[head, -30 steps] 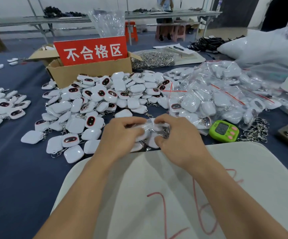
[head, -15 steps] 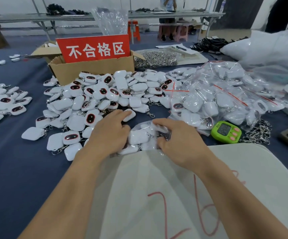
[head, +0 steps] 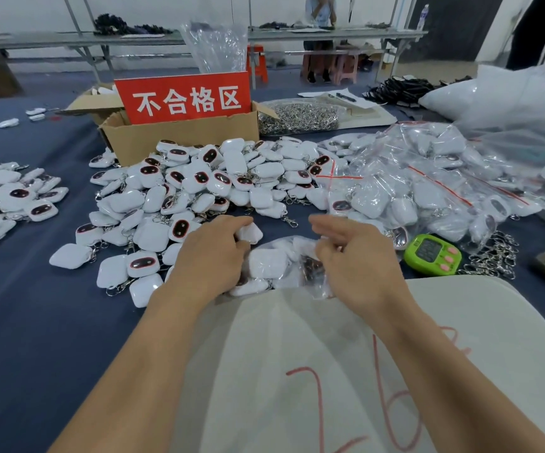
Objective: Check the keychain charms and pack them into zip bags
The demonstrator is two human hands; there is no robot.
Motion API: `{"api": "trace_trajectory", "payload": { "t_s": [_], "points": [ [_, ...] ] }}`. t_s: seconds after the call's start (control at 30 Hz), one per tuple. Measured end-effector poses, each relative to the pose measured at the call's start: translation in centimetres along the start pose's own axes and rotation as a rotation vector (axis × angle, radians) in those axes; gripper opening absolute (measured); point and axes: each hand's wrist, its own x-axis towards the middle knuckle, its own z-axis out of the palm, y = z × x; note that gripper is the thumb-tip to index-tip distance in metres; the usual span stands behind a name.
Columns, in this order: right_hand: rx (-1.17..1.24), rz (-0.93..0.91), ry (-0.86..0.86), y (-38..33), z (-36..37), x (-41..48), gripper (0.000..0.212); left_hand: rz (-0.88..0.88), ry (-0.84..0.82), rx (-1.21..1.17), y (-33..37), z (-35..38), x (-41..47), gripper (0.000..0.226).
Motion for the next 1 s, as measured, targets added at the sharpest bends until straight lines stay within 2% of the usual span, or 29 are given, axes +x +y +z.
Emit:
{"api": "trace_trajectory", "payload": {
  "t_s": [0.07,0.2,0.3,0.37,0.43,0.57,0.63,0.73,0.8,0.93,1.0],
  "points": [
    [0.16,0.008,0.072,-0.3,-0.2,0.1,0.046,-0.026,0.106,-0.003,0.2,0.2,-0.4,0.023],
    [0.245,0.018,0.171,-0.9,-0.2,-0.1,0.044,-0.194,0.362,-0.147,0.9,-0.7,-0.5,0.036],
    [0.31,0.003,0.169,-1.1,-0.1,-0.2,0.04,-0.19,0.481,-0.391,2.1,-1.6,-0.9,0.04],
    [0.36,0.006,0.09,-1.3,0.3,-0.3,0.039,-0.181,0.443,-0.568,3.4,-1.4,-1.4,0.039],
    [0.329,-0.015,-0.01,-1.5,0.9,-0.7,0.052,-0.152,0.373,-0.67,4.8,-1.0,-1.9,0.037],
    [0.034,-0.216,-0.07,-1.6,1.7,-1.2,0.049,-0.055,0.289,-0.61,6.0,-0.3,-2.3,0.034],
    [0.034,-0.207,-0.062,-1.4,1.5,-1.1,0.04,-0.065,0.277,-0.624,5.8,-0.3,-2.4,0.031],
    [0.132,-0.118,0.032,-1.2,1.3,-0.6,0.031,-0.137,0.29,-0.674,5.5,-0.7,-2.4,0.024],
    [0.225,-0.053,0.107,-1.1,1.0,-0.2,0.027,-0.15,0.24,-0.612,5.3,-1.0,-2.5,0.033],
    [0.712,0.202,0.117,-1.1,0.0,0.4,0.025,-0.038,0.173,-0.335,5.5,-0.7,-3.1,0.037],
    [0.955,0.3,0.097,-1.1,-0.4,0.5,0.019,0.026,0.208,-0.334,5.7,-0.4,-3.2,0.03]
  ]
}}
